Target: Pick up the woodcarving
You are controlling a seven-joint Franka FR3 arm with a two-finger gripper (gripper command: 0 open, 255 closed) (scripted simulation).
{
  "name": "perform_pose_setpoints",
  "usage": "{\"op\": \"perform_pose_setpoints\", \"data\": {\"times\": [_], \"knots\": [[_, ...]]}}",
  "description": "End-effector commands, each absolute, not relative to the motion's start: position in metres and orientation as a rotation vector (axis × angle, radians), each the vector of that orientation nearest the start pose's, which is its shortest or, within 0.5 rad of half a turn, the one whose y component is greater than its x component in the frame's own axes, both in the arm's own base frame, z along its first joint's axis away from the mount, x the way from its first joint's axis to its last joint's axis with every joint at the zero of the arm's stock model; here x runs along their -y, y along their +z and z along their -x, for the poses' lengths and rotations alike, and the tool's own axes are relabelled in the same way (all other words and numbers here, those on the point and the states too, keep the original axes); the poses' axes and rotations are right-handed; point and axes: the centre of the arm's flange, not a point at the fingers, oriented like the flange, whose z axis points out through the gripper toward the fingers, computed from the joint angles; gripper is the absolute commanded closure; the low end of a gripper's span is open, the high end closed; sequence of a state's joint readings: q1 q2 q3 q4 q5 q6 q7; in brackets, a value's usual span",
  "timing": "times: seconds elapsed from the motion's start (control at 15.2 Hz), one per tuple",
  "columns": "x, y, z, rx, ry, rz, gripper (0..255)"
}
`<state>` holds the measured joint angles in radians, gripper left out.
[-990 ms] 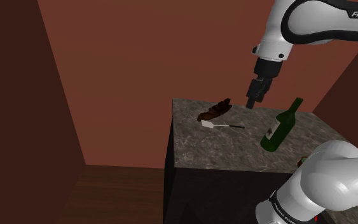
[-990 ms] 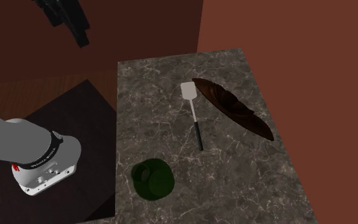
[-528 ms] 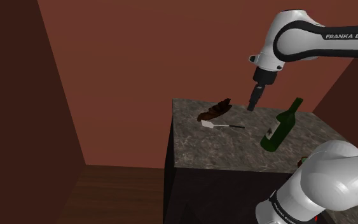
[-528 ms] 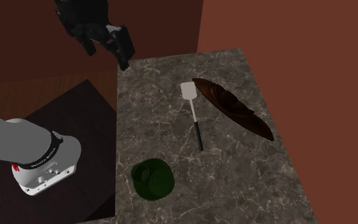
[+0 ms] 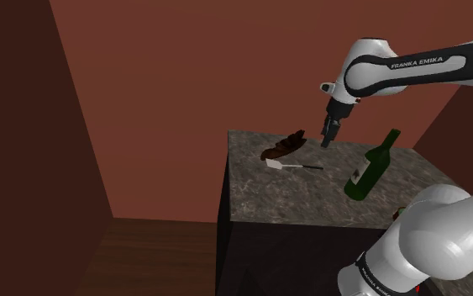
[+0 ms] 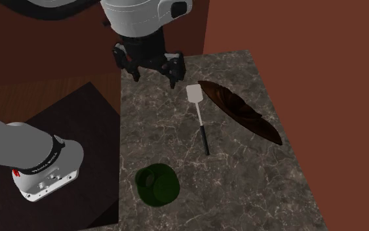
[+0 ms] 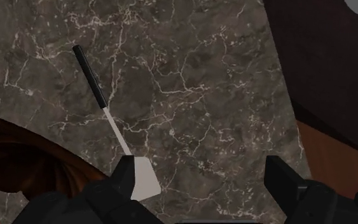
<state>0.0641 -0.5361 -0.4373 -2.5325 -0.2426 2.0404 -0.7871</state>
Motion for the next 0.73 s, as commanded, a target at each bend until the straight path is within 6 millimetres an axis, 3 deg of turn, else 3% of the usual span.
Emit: {"op": "perform_pose_setpoints", "data": {"times": [0.0, 0.66], "knots": [[0.177, 0.429, -0.374, 0.996, -0.05, 2.995, 0], [0.244, 0.373, -0.461, 1.443, -0.189, 2.835, 0]]}}
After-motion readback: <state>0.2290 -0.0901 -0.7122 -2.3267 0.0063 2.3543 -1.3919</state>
